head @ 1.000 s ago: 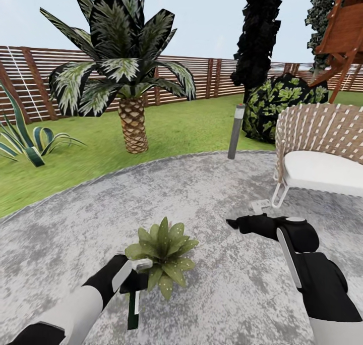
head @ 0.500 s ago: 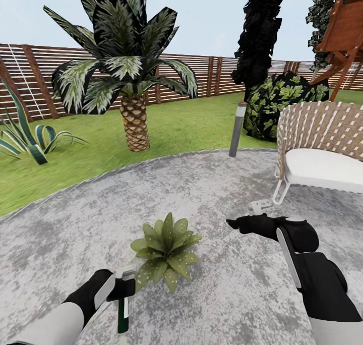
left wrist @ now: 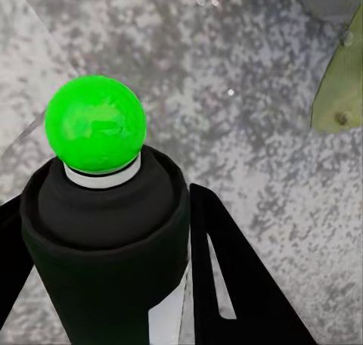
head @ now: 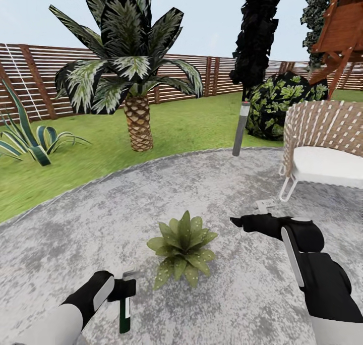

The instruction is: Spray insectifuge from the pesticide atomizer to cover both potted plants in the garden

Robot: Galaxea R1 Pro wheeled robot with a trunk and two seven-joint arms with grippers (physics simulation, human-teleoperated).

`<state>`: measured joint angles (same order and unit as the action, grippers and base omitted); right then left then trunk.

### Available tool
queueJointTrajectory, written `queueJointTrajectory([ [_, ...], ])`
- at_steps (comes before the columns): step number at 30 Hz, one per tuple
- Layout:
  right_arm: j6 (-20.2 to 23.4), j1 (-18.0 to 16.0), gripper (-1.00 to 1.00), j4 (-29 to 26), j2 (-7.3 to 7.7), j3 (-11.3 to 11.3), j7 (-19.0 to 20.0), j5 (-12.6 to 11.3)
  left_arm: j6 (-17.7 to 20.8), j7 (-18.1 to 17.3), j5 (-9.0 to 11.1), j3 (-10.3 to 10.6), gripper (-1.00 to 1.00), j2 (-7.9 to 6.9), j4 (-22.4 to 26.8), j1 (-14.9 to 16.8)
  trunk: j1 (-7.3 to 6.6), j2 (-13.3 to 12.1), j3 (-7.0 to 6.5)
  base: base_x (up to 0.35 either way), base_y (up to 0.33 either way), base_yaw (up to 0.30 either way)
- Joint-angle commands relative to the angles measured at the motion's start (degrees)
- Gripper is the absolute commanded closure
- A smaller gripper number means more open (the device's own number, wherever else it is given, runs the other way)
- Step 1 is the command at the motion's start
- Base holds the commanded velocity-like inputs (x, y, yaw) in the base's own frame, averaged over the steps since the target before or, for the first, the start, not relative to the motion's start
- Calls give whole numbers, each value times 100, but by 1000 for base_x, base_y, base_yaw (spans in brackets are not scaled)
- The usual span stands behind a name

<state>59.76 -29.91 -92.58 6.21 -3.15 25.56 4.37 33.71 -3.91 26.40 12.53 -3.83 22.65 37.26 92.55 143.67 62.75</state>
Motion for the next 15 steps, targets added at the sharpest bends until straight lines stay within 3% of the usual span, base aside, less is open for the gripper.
queueJointTrajectory([
  [1, 24, -6, -100, -5, 0, -2, 46, 44, -22, -22, -12, 22, 100, -5, 6, 0, 0, 2, 5, 79, 333, -249],
  [9, 24, -9, -100, -9, 25, 3, 59, 42, -240, -13, -12, 22, 100, 35, -86, -16, 0, 2, 5, 95, 334, -267],
  [15, -105, 1, -100, -13, 45, -18, 56, 39, -259, -15, -6, 10, 100, 37, -55, -57, 0, 2, 3, 15, 277, -73],
])
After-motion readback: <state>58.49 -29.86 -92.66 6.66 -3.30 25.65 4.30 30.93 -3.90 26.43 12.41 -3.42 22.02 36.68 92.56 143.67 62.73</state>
